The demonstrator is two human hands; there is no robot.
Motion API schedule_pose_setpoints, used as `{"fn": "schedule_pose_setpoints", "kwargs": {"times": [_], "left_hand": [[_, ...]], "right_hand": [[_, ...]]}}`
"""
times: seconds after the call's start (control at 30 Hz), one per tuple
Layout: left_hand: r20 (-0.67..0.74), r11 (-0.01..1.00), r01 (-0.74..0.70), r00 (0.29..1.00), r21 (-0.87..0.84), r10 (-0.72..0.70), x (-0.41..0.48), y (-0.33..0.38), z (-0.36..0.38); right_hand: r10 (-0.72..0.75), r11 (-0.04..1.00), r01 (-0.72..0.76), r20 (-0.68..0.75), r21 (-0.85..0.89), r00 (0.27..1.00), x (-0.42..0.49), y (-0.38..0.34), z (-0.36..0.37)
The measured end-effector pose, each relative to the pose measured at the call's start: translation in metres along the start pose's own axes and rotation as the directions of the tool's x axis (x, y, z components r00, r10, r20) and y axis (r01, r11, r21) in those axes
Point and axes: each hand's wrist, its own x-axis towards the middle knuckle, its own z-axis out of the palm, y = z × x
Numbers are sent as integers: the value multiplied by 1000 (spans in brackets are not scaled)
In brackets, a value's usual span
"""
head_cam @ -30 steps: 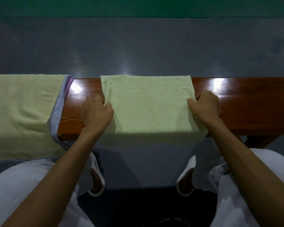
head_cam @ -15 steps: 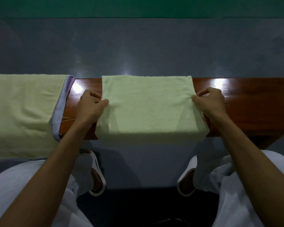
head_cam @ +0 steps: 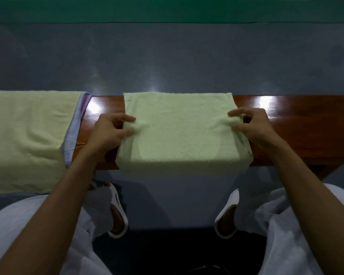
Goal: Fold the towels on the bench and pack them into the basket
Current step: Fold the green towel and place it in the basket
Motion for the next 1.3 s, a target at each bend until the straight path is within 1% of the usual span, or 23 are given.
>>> {"fn": "schedule_pose_setpoints", "kwargs": {"times": [0.13, 0.27, 0.4, 0.53, 0.67, 0.73, 0.83, 0.9, 0.97, 1.03, 1.1, 1.13, 1.17, 1.23, 1.3], "left_hand": [[-123, 1000, 3, 992, -31, -7, -1, 1, -2], [-207, 999, -29, 978, 23, 33, -1, 1, -3], [-252, 980, -100, 957, 171, 142, 1, -1, -4], [-265, 920, -200, 917, 337, 297, 1, -1, -3], [-309, 898, -255, 875, 358, 372, -3, 4, -3], [-330, 891, -269, 858, 366, 395, -5, 9, -6], [-394, 882, -218, 831, 417, 392, -9, 21, -10], [-395, 904, -204, 847, 375, 355, -10, 27, -9], [-359, 948, -191, 892, 253, 276, -7, 30, -7], [-328, 980, -148, 927, 132, 184, -1, 28, -6], [-303, 995, -95, 947, 44, 103, 5, 31, -7], [-283, 995, -93, 956, -37, 79, 7, 35, -8], [-258, 984, -113, 963, -140, 74, 7, 41, -8], [-244, 936, -195, 962, -295, 123, 5, 55, -12], [-281, 895, -281, 941, -348, 186, 1, 65, -19]], "right_hand": [[-48, 999, 48, -55, -5, 997, 0, 0, -4], [-109, 994, 110, -121, 1, 987, 2, 0, -7], [-155, 987, 146, -183, -61, 971, 4, 1, -6], [-215, 972, 184, -241, -146, 946, 4, 3, -6], [-269, 950, 209, -269, -230, 925, 4, 1, -9], [-298, 933, 218, -276, -285, 914, 4, 0, -13], [-325, 911, 199, -332, -361, 885, 3, -4, -21], [-316, 913, 171, -379, -370, 869, 1, -11, -23], [-253, 947, 142, -396, -290, 883, 3, -15, -23], [-129, 988, 82, -399, -132, 908, 9, -18, -20], [-12, 999, 25, -344, 34, 939, 14, -23, -14], [8, 992, 29, -299, 121, 954, 15, -28, -12], [-3, 975, 60, -262, 212, 965, 15, -37, -10], [-95, 916, 181, -246, 357, 965, 12, -54, -11], [-201, 847, 314, -289, 429, 936, 6, -66, -17]]}}
